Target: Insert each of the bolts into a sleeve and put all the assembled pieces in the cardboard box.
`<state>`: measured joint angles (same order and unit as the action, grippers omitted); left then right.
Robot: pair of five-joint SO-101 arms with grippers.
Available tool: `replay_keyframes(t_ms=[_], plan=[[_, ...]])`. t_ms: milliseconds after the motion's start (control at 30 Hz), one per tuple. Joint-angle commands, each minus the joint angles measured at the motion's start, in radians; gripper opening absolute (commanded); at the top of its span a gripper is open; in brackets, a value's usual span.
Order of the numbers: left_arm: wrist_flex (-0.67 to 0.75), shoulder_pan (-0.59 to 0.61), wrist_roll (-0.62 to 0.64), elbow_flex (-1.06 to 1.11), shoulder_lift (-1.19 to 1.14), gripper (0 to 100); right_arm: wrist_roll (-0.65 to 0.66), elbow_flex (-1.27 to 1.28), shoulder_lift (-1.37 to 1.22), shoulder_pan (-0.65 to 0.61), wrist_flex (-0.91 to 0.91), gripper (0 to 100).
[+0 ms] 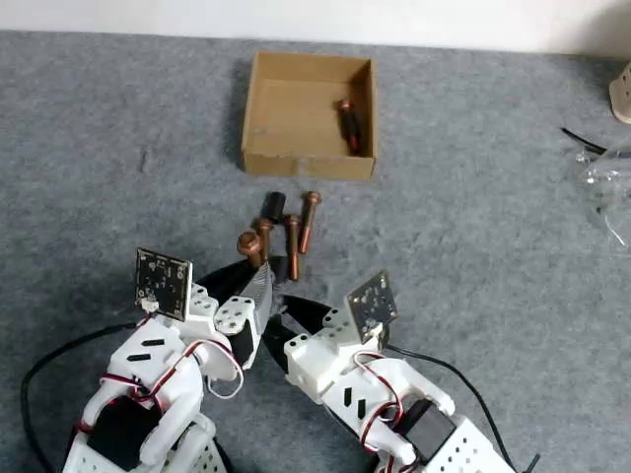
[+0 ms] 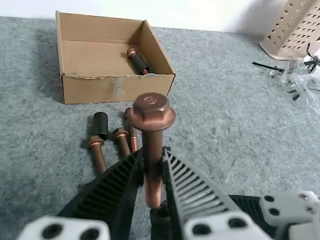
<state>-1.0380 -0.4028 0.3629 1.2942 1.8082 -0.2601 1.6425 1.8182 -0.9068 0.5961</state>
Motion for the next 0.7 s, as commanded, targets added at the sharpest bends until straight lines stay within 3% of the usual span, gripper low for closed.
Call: replay_keyframes(t_ms=[0, 200, 367, 667], plan=[[-0.002, -0.021, -0.005, -0.027, 0.004, 0, 0.068, -0.025, 0.021, -0.012, -0.007, 0.4], [-0.002, -0.021, -0.003, -0.025, 0.004, 0, 0.080, -0.022, 0.021, -0.012, -0.047, 0.4], [-0.003, -0.016, -0.003, -0.027, 0.004, 0, 0.167, -0.018, 0.021, -0.008, -0.079, 0.4], [-0.003, -0.019, -0.003, -0.105, 0.004, 0, 0.175, 0.005, 0.019, -0.005, -0.107, 0.4]])
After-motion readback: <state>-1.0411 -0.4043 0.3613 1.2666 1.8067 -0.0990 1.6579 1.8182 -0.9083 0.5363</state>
